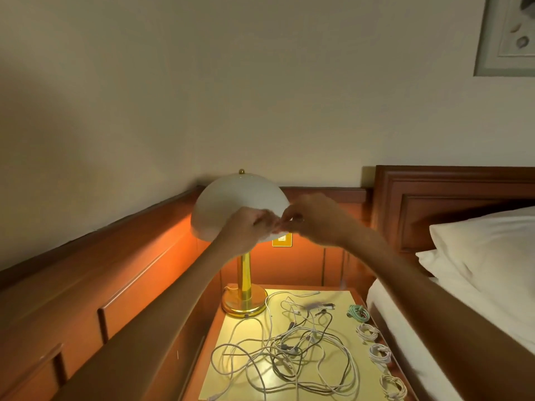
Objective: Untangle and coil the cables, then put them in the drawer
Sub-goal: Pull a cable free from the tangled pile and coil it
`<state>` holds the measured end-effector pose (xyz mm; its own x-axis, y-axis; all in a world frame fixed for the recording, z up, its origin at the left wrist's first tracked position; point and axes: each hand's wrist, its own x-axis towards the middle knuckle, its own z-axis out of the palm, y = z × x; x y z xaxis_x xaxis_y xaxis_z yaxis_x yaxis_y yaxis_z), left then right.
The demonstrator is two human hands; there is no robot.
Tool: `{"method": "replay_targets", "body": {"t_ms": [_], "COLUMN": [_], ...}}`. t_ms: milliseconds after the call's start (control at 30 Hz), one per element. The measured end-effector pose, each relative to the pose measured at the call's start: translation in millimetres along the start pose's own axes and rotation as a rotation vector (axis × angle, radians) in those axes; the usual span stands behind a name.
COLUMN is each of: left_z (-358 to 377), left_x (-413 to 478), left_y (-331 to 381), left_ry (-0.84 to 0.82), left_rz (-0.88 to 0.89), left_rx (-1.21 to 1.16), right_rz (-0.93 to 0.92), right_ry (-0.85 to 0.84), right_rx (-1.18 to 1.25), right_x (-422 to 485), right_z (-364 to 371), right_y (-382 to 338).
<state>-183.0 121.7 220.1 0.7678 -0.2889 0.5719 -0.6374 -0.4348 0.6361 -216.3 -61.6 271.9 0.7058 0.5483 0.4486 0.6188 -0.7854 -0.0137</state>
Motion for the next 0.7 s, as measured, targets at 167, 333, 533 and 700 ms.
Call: {"method": "replay_targets", "body": {"t_ms": [167, 333, 533, 700], "left_z": [-22, -18, 10, 28], "left_x": [-16, -18, 11, -1], "left_y": [19, 38, 19, -11], "left_ry": [-0.37, -0.196, 0.366, 0.394], "left_rz": [-0.255, -0.28, -0.259, -0.128], "left_rx": [-0.555, -1.289, -1.392, -0.53], "right_rz": [-0.05, 0.003, 0.192, 0.217], "right_ry": [0.036, 0.209, 0.275, 0.2], "right_rx": [0.251, 0.653, 0.55, 0.166], "right_x": [13, 5, -18, -27], "right_z": [-25, 20, 96, 89], "right_y": [41, 39, -7, -17]}}
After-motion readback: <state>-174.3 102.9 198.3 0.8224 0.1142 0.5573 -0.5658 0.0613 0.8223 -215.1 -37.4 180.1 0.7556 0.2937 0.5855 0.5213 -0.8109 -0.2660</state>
